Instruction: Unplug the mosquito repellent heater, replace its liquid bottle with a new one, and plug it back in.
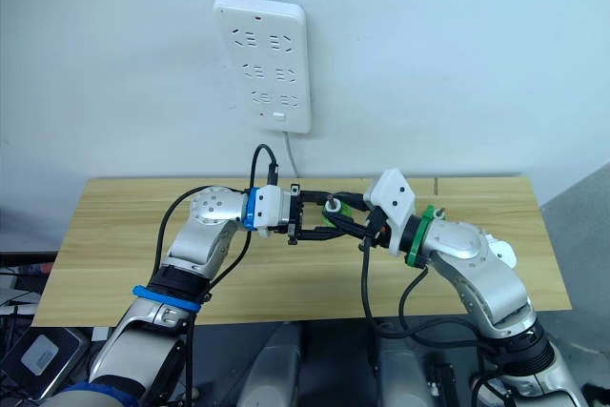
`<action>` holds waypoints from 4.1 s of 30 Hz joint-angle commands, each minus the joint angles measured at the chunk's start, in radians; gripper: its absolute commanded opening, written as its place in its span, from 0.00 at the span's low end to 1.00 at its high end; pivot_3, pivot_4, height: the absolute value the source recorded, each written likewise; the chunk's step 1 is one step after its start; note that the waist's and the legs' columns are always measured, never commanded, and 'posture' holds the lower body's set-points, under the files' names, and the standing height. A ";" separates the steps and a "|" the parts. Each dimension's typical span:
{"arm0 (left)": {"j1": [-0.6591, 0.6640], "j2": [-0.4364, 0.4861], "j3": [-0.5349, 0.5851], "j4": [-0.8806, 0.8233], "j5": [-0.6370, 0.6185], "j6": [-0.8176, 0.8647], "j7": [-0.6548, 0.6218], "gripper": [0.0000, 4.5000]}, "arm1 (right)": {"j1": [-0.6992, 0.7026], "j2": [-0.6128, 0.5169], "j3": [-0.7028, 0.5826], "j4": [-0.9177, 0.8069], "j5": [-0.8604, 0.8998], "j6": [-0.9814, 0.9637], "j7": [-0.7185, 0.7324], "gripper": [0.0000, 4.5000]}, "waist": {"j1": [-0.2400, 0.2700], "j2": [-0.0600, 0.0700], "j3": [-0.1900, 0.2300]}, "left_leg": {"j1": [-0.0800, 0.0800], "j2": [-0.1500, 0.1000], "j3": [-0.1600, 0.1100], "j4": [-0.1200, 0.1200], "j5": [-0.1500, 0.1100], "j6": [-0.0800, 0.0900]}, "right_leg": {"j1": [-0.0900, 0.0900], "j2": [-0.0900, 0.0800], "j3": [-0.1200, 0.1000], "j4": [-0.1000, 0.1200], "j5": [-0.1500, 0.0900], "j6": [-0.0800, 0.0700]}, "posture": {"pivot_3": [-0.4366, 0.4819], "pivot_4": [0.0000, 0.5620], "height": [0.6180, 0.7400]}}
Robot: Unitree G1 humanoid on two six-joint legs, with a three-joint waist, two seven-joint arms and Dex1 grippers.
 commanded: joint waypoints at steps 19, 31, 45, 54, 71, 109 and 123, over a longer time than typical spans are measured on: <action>0.084 -0.150 0.068 -0.258 -0.063 0.038 0.304 1.00 | 0.030 0.149 -0.596 0.011 1.066 0.392 -0.661 0.19 | -0.002 0.000 0.000 | 0.001 0.000 -0.001 0.001 0.000 0.000 | 0.003 -0.001 0.000 0.001 0.001 -0.001 | 0.73 0.48 1.00; 0.139 -0.302 0.003 -0.361 -0.018 0.056 0.545 1.00 | 0.043 0.151 -0.513 -0.056 1.506 0.144 -1.074 0.19 | -0.011 -0.001 -0.001 | 0.002 0.000 0.000 0.001 0.001 0.002 | 0.003 0.000 0.001 0.001 0.002 0.000 | 0.73 0.49 1.00; 0.126 -0.347 -0.029 -0.331 0.013 0.025 0.637 1.00 | 0.030 0.094 -0.450 -0.068 1.526 0.076 -1.061 0.19 | -0.009 -0.001 -0.001 | 0.002 0.000 0.000 0.001 0.002 0.003 | 0.004 0.000 0.001 0.001 0.002 0.000 | 0.72 0.50 1.00; 0.123 -0.357 -0.035 -0.334 0.006 0.023 0.659 1.00 | 0.026 0.087 -0.431 -0.072 1.524 0.055 -1.054 0.19 | -0.009 -0.001 -0.001 | 0.002 0.000 0.000 0.001 0.002 0.003 | 0.004 0.000 0.001 0.000 0.002 0.000 | 0.72 0.50 1.00; 0.115 -0.367 -0.036 -0.324 0.004 0.005 0.658 0.51 | 0.033 0.088 -0.408 -0.089 1.530 0.051 -1.042 0.19 | -0.009 -0.001 -0.001 | 0.002 0.000 0.000 0.001 0.002 0.003 | 0.004 0.000 0.001 0.001 0.003 -0.001 | 0.72 0.50 1.00; -0.046 -0.050 0.258 -0.174 -0.808 1.406 0.290 0.51 | 0.229 -0.684 -0.233 0.294 0.373 0.384 -0.198 0.99 | -0.054 -0.001 -0.002 | 0.007 -0.001 0.000 0.000 0.004 0.006 | 0.007 0.000 0.001 0.000 0.001 0.005 | 0.70 0.58 1.00; 0.005 -0.022 0.260 -0.261 -0.814 1.417 0.302 0.51 | -0.002 -0.576 -0.121 0.604 0.078 0.352 0.081 0.99 | -0.057 -0.001 -0.001 | 0.008 -0.001 0.001 0.001 0.004 0.006 | 0.008 0.000 0.003 0.000 0.001 0.005 | 0.73 0.61 1.00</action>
